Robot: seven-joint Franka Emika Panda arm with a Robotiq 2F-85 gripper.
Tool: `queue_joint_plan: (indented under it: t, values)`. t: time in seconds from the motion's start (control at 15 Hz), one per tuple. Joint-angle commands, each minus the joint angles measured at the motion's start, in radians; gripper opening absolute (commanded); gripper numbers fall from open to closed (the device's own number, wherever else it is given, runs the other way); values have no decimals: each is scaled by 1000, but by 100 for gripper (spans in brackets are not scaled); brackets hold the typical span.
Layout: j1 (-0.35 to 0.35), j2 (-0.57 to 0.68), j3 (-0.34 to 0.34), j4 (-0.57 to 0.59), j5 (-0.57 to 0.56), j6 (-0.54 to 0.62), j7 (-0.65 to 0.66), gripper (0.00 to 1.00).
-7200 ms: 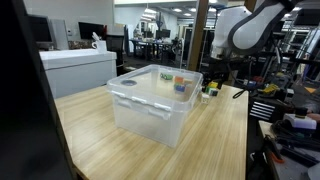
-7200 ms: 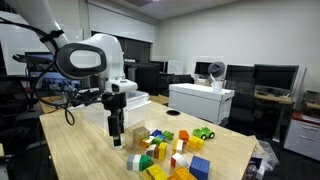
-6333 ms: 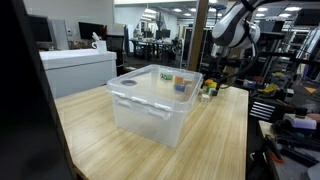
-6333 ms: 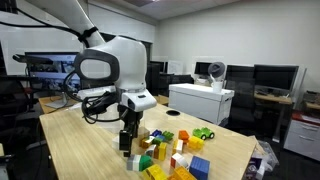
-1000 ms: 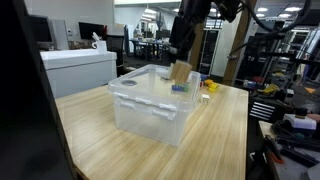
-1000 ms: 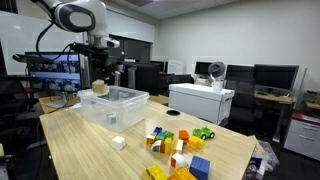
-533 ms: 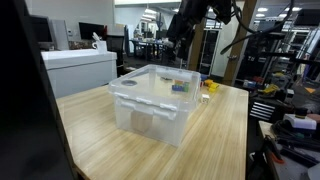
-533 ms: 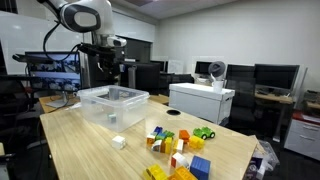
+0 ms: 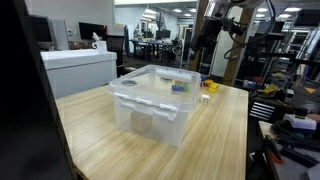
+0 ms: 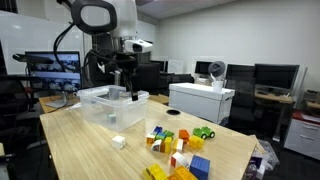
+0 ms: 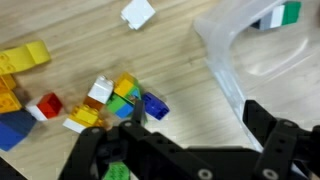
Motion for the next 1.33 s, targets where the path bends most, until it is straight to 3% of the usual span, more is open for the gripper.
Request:
queue_joint_plan:
  t: [0.0,0.33,0.47,0.73,0.93,1.0,1.13,1.27]
  values:
    - [-54,53,-12,-40,-74,7,71,100]
    - [-61,162,-15,-145,-68,37,29,100]
    - [-44,257,12,-133,-54,135,28,100]
    - [-45,312,39,-120,-42,257,22,100]
    - [-45,310,58,-108,-34,258,21,59]
    - [-51,275,65,-102,-12,236,15,38]
    - [-48,230,50,-76,-30,197,51,31]
    - [-51,166,34,-29,-46,153,91,13]
